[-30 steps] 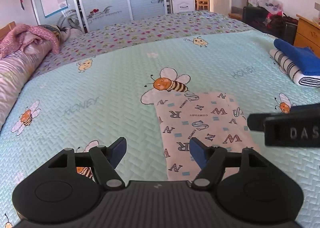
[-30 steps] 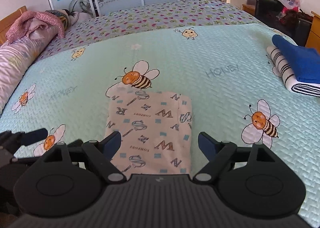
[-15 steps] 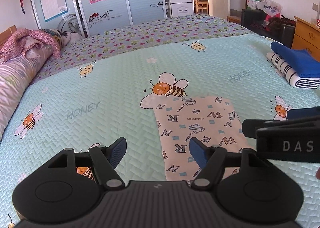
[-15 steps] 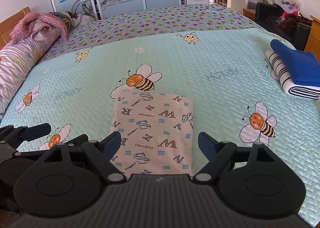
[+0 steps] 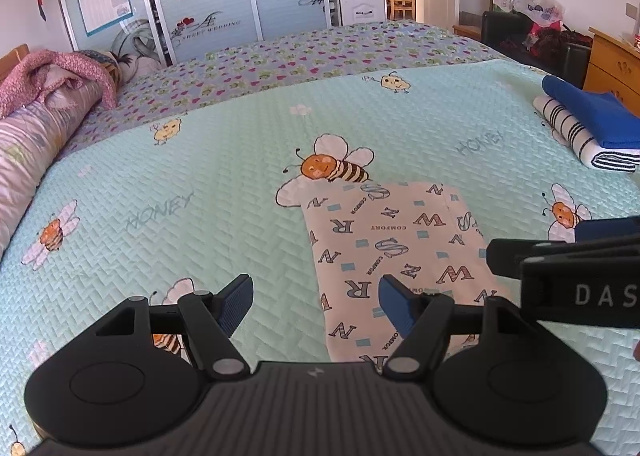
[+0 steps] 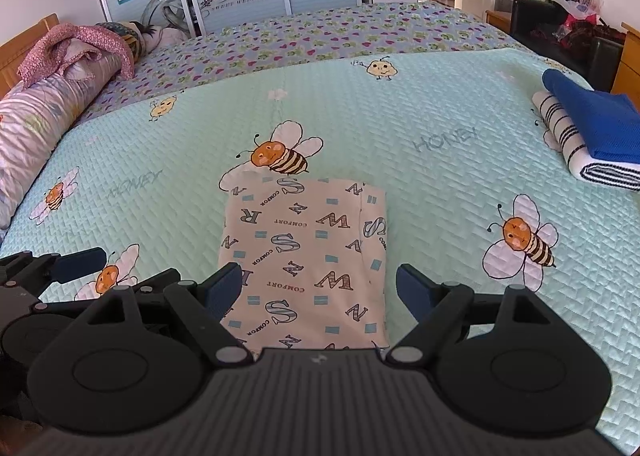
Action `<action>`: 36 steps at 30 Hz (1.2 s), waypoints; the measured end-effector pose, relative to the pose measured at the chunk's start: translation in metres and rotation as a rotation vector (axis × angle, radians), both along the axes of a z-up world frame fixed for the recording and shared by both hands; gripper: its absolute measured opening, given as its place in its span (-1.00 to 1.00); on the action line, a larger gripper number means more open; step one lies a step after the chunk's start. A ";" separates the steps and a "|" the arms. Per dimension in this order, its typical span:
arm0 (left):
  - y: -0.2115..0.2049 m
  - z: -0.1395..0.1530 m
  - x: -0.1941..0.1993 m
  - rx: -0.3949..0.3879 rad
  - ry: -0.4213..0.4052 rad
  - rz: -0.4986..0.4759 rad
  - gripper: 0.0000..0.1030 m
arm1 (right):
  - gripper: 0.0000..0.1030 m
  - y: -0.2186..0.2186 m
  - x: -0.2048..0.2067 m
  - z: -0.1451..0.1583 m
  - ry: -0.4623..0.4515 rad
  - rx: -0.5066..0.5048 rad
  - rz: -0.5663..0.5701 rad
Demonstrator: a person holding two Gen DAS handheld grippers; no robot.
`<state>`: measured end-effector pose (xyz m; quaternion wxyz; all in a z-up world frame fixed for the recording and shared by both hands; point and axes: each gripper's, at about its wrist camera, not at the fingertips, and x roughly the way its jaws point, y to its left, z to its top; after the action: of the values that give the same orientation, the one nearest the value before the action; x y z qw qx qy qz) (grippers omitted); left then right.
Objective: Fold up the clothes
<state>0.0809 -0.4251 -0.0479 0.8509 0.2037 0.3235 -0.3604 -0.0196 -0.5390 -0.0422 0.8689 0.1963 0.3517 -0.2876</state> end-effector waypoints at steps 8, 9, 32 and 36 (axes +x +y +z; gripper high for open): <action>0.018 -0.034 0.043 -0.042 0.157 0.051 0.40 | 0.64 -0.029 -0.024 -0.047 -0.054 0.170 -0.015; 0.020 -0.038 0.050 -0.053 0.185 0.058 0.40 | 0.64 -0.036 -0.032 -0.058 -0.087 0.235 -0.031; -0.061 -0.121 0.182 -0.178 0.574 -0.025 0.54 | 0.66 -0.113 -0.045 -0.175 -0.482 0.849 -0.078; -0.080 -0.122 0.189 -0.204 0.593 -0.075 0.61 | 0.69 -0.121 -0.022 -0.175 -0.489 0.866 -0.060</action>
<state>0.2698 -0.5051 -0.1703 0.7215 0.0151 0.5122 -0.4657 -0.0413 -0.6604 -0.2171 0.7560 0.6110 0.2189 -0.0853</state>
